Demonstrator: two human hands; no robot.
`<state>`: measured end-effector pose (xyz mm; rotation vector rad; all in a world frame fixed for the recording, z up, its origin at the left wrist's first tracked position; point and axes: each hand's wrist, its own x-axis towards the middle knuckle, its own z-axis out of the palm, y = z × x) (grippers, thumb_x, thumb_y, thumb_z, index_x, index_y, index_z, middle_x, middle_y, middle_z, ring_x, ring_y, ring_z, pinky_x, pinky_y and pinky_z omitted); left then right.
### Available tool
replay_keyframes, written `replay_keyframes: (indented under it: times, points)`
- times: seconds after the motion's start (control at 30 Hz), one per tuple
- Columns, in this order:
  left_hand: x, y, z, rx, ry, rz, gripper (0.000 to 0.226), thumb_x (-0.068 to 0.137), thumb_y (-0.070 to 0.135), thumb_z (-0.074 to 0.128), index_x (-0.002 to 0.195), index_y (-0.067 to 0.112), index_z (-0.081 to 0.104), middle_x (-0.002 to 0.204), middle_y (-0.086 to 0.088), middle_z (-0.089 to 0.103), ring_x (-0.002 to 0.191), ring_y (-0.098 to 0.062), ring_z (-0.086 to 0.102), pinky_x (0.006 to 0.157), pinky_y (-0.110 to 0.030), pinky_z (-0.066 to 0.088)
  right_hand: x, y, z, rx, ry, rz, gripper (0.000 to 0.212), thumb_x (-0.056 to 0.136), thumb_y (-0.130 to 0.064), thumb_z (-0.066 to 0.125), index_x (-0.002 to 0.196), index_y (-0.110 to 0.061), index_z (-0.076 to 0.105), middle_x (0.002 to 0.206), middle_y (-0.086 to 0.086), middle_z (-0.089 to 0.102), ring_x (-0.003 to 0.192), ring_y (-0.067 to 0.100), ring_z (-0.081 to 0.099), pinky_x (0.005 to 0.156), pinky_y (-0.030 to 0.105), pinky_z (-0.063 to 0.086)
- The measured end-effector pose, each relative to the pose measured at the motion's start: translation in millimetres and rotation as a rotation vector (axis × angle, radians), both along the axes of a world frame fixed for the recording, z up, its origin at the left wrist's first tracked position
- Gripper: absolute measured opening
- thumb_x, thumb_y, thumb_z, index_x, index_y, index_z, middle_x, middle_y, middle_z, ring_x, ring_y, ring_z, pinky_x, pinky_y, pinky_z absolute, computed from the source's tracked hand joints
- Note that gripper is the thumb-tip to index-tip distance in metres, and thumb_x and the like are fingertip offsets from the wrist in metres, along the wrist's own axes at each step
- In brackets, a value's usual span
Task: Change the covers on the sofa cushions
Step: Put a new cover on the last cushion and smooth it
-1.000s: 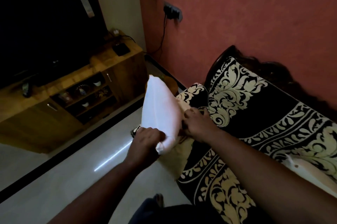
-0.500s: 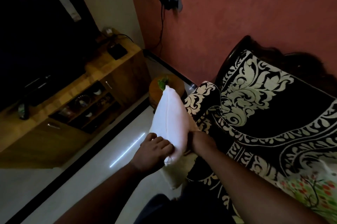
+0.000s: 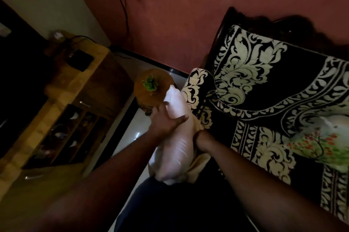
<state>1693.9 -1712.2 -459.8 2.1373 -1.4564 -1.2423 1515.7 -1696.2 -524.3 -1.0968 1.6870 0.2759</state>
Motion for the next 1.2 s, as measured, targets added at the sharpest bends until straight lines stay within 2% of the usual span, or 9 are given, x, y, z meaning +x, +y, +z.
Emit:
replay_keyframes:
  times: [0.07, 0.3, 0.47, 0.57, 0.73, 0.9, 1.03, 1.13, 1.2]
  points:
    - [14.3, -20.2, -9.0, 0.047, -0.033, -0.077, 0.125, 0.053, 0.068, 0.081, 0.153, 0.017, 0.026, 0.149, -0.009, 0.040, 0.137, -0.030, 0.040, 0.110, -0.046, 0.040, 23.8, 10.0, 6.5, -0.067, -0.073, -0.295, 0.031, 0.089, -0.037, 0.052, 0.092, -0.011, 0.068, 0.093, 0.010, 0.069, 0.087, 0.027, 0.068, 0.078, 0.039, 0.060]
    - [50.0, -35.3, 18.5, -0.164, 0.130, -0.442, 0.096, 0.071, 0.035, 0.066, 0.158, 0.023, 0.026, 0.152, -0.004, 0.048, 0.135, -0.023, 0.049, 0.097, -0.017, 0.033, 47.7, -2.8, 21.8, -0.059, -0.335, -0.935, 0.028, 0.077, -0.027, 0.074, 0.091, -0.002, 0.076, 0.085, 0.019, 0.074, 0.074, 0.027, 0.066, 0.067, 0.034, 0.049]
    - [57.1, -23.1, 2.5, -0.146, 0.030, -0.686, 0.080, 0.089, 0.029, 0.072, 0.157, 0.022, 0.030, 0.154, -0.003, 0.047, 0.139, -0.022, 0.046, 0.099, -0.008, 0.022, 38.0, -37.8, 11.0, -0.176, 0.000, -0.673, 0.031, 0.094, -0.031, 0.056, 0.118, -0.017, 0.068, 0.120, 0.010, 0.068, 0.109, 0.028, 0.064, 0.086, 0.027, 0.054]
    - [53.3, -20.2, -18.8, -0.071, -0.055, -0.693, 0.084, 0.090, 0.035, 0.072, 0.158, 0.021, 0.026, 0.152, -0.006, 0.049, 0.137, -0.025, 0.048, 0.104, -0.012, 0.026, 36.0, -52.1, -0.3, -0.306, 0.085, -0.522, 0.032, 0.101, -0.030, 0.047, 0.119, -0.014, 0.068, 0.118, 0.007, 0.069, 0.102, 0.018, 0.065, 0.052, 0.001, 0.039]
    - [40.5, -4.7, -27.4, -0.084, -0.422, -0.771, 0.102, 0.079, 0.069, 0.058, 0.160, 0.030, 0.012, 0.148, -0.006, 0.046, 0.131, -0.030, 0.048, 0.100, -0.045, 0.041, 41.8, -73.0, -8.3, -0.462, 0.291, -0.118, 0.031, 0.103, -0.032, 0.042, 0.118, -0.026, 0.069, 0.120, 0.007, 0.070, 0.110, 0.028, 0.067, 0.096, 0.036, 0.051]
    - [23.8, -28.6, -27.4, -0.135, -0.350, -0.570, 0.148, 0.061, 0.077, 0.070, 0.150, 0.025, -0.036, 0.167, -0.004, -0.021, 0.155, -0.033, -0.010, 0.112, -0.065, 0.028, 51.4, -64.1, -7.6, -0.362, 0.147, -0.164, 0.027, 0.100, -0.023, 0.052, 0.117, -0.015, 0.071, 0.117, 0.010, 0.072, 0.112, 0.030, 0.067, 0.095, 0.038, 0.054]
    - [38.2, -40.8, -37.0, -0.203, -0.284, -0.587, 0.129, 0.068, 0.050, 0.076, 0.155, 0.040, -0.019, 0.157, 0.003, 0.029, 0.137, -0.029, 0.036, 0.089, -0.050, 0.054, 46.1, -56.9, -1.5, -0.014, -0.266, -0.832, 0.027, 0.072, -0.017, 0.064, 0.093, -0.003, 0.074, 0.087, 0.016, 0.075, 0.079, 0.032, 0.071, 0.069, 0.039, 0.054]
    - [50.4, -42.4, -45.8, -0.164, -0.263, -0.658, 0.107, 0.075, 0.045, 0.068, 0.155, 0.048, -0.002, 0.153, 0.006, 0.041, 0.125, -0.031, 0.046, 0.091, -0.047, 0.053, 37.9, -64.6, -5.3, -0.067, -0.279, -0.620, 0.024, 0.071, -0.014, 0.066, 0.094, -0.008, 0.071, 0.090, 0.017, 0.072, 0.081, 0.031, 0.070, 0.070, 0.035, 0.050]
    - [52.2, -40.4, -49.7, -0.134, -0.178, -0.723, 0.098, 0.073, 0.044, 0.067, 0.154, 0.051, 0.011, 0.147, 0.003, 0.051, 0.124, -0.031, 0.052, 0.099, -0.044, 0.050, 31.5, -78.2, -10.3, -0.254, 0.065, -0.193, 0.020, 0.087, -0.022, 0.060, 0.103, -0.015, 0.071, 0.102, 0.012, 0.072, 0.096, 0.031, 0.070, 0.074, 0.032, 0.051]
